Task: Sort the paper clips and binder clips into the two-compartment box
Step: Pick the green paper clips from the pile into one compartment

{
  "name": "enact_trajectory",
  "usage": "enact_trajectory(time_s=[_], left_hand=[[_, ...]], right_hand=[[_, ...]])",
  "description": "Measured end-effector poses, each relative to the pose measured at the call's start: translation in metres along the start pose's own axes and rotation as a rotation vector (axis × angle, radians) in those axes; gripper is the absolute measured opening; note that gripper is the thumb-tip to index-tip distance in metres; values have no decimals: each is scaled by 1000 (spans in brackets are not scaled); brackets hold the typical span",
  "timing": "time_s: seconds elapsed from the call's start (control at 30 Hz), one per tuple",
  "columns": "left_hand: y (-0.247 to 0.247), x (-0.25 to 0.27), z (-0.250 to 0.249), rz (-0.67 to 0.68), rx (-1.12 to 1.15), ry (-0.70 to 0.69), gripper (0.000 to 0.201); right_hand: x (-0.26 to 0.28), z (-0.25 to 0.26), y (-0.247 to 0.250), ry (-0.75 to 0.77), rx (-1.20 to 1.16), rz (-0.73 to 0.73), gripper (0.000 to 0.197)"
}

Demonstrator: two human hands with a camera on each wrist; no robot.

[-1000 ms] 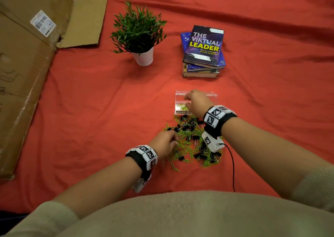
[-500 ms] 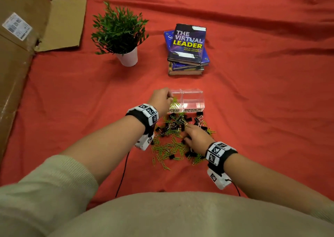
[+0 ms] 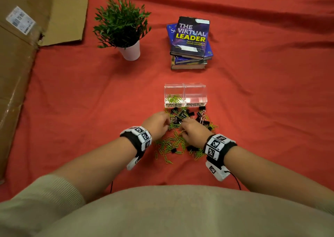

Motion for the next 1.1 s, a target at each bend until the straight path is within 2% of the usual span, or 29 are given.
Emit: enact_trajectory(time_s=[0.1, 0.27, 0.37, 0.43, 0.6, 0.7, 0.77, 0.87, 1.1], left_hand=[[-27, 27, 11, 122, -52, -80, 26], [-49, 48, 14, 95, -153, -78, 64], [-53, 50, 13, 91, -218, -54, 74], [-54, 49, 12, 89, -228, -54, 70], [-49, 46, 7, 89, -237, -53, 38], [-49, 44, 5, 98, -248, -46, 26], [-48, 43, 4, 98, -251, -39, 23], [-49, 41, 4, 103, -255, -24, 21], [-47, 36, 7, 124, -177, 20, 23]], right_hand=[[-2, 15, -19, 63, 36, 137, 42], [-2, 11, -41, 97, 228, 187, 64], [0, 10, -44, 125, 239, 187, 62], [2, 11, -45, 120, 215, 202, 52], [3, 12, -47, 119, 155, 177, 22], [4, 11, -54, 110, 160, 185, 16], [3, 15, -54, 122, 173, 158, 20], [-2, 13, -49, 43, 167, 199, 27], [-14, 2, 0, -181, -241, 119, 6]])
Point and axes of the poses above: each hand's wrist, its own x-axis away from the middle knuckle, its own y-axis out of the back of the hand, z = x × y, the point moved 4 cm from there along -x, towards the middle knuckle, and after that the axes turned 7 degrees about -x, right-handed, at the moved point
